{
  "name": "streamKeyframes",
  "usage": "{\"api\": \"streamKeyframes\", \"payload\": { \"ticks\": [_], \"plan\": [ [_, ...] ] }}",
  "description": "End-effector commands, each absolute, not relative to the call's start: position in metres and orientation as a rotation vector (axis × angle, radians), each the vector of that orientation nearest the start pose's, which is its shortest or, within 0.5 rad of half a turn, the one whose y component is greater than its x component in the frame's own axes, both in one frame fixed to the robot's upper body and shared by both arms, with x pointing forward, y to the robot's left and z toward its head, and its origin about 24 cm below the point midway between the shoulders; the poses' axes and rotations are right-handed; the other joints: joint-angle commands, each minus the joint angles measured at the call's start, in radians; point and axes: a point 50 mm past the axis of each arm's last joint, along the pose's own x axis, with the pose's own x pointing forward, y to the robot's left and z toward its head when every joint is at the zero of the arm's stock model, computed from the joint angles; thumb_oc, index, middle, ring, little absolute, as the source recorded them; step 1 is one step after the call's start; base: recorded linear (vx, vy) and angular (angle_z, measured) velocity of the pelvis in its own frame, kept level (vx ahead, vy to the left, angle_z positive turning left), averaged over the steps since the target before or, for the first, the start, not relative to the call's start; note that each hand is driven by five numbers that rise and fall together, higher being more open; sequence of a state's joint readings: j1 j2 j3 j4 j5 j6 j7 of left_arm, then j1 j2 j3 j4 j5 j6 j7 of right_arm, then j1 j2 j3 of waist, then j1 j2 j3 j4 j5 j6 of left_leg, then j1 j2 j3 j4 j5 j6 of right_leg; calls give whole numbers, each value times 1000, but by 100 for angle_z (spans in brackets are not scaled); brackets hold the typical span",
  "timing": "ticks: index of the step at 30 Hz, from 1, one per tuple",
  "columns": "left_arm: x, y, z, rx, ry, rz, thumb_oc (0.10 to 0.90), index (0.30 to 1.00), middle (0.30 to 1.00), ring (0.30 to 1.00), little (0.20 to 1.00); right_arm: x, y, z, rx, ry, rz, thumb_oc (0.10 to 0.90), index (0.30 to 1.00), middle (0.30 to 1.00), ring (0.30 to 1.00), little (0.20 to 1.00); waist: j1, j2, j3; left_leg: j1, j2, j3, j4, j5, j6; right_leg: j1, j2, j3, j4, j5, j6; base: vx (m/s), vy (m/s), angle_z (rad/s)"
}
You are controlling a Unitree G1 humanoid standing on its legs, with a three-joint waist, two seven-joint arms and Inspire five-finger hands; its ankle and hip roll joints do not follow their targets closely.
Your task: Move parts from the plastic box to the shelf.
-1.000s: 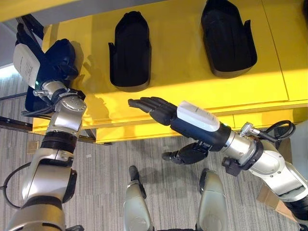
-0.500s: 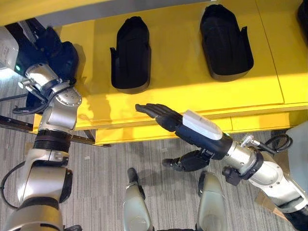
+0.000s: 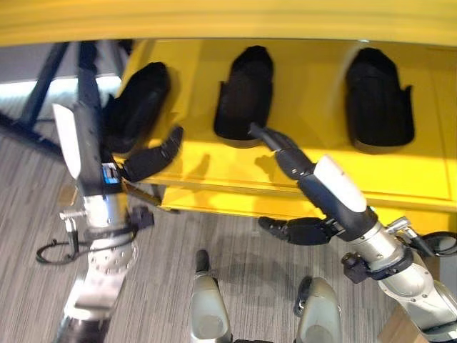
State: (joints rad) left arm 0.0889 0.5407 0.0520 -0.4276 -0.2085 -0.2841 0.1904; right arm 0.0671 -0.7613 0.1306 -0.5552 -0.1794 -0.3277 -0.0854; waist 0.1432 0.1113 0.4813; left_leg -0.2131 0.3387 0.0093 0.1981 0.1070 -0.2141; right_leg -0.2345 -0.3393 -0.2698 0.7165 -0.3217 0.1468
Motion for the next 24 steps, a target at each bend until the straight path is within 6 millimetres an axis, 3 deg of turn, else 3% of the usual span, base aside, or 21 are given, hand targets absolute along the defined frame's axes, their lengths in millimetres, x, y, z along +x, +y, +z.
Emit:
{"api": "streamKeyframes", "payload": {
  "ticks": [1, 4, 7, 10, 15, 22, 23, 24],
  "plan": [
    [205, 194, 190, 167, -723, -385, 900, 1000, 1000, 1000, 1000, 183, -155, 203, -654, -1005, 261, 900, 1000, 1000, 1000, 1000, 3, -64, -161, -4, 7, -27, 56, -73, 36, 155, -9, -3, -230, 57, 38, -28, 29, 32],
    [201, 181, 179, 68, -619, -677, 900, 1000, 1000, 1000, 1000, 189, -158, 202, -662, -1000, 248, 900, 1000, 1000, 1000, 1000, 4, -51, -177, 24, 3, -13, 32, -66, 42, 186, -9, -9, -248, 59, 32, -11, 65, 18],
    [197, 177, 174, 20, -583, -809, 900, 1000, 1000, 1000, 1000, 196, -159, 201, -682, -999, 236, 900, 1000, 1000, 1000, 1000, -3, -38, -187, 42, 3, 5, 22, -61, 43, 192, -12, -4, -238, 55, 25, -5, 160, -1],
    [191, 177, 173, 120, -615, -849, 900, 1000, 1000, 1000, 1000, 204, -165, 202, -724, -996, 170, 900, 1000, 1000, 1000, 1000, -7, -32, -194, 55, 4, 20, 16, -58, 43, 195, -13, 0, -226, 49, 18, 5, 160, -9],
    [184, 177, 176, 77, -642, -963, 900, 1000, 1000, 1000, 1000, 207, -185, 209, -744, -979, 68, 900, 1000, 1000, 1000, 1000, -28, -37, -201, 60, 11, 67, 53, -81, 47, 192, -25, 4, -192, 41, 11, 10, 272, -9],
    [193, 172, 175, -37, -610, -990, 900, 1000, 1000, 1000, 1000, 204, -186, 226, -720, -1095, 75, 900, 1000, 1000, 1000, 1000, -46, -60, -186, 26, 6, 139, 210, -173, 64, 176, -49, 4, -133, 37, 12, -17, 256, -10],
    [196, 168, 172, 12, -612, -1019, 900, 1000, 1000, 1000, 1000, 202, -180, 227, -707, -1126, 101, 900, 1000, 1000, 1000, 1000, -42, -72, -191, 9, -7, 163, 266, -218, 82, 208, -89, -12, -173, 67, 31, -31, 302, -5],
    [196, 166, 171, 33, -608, -1039, 900, 1000, 1000, 1000, 1000, 202, -179, 227, -704, -1127, 101, 900, 1000, 1000, 1000, 1000, -40, -75, -192, 8, -10, 167, 274, -225, 87, 216, -102, -15, -184, 80, 34, -11, 378, -7]
  ]
}}
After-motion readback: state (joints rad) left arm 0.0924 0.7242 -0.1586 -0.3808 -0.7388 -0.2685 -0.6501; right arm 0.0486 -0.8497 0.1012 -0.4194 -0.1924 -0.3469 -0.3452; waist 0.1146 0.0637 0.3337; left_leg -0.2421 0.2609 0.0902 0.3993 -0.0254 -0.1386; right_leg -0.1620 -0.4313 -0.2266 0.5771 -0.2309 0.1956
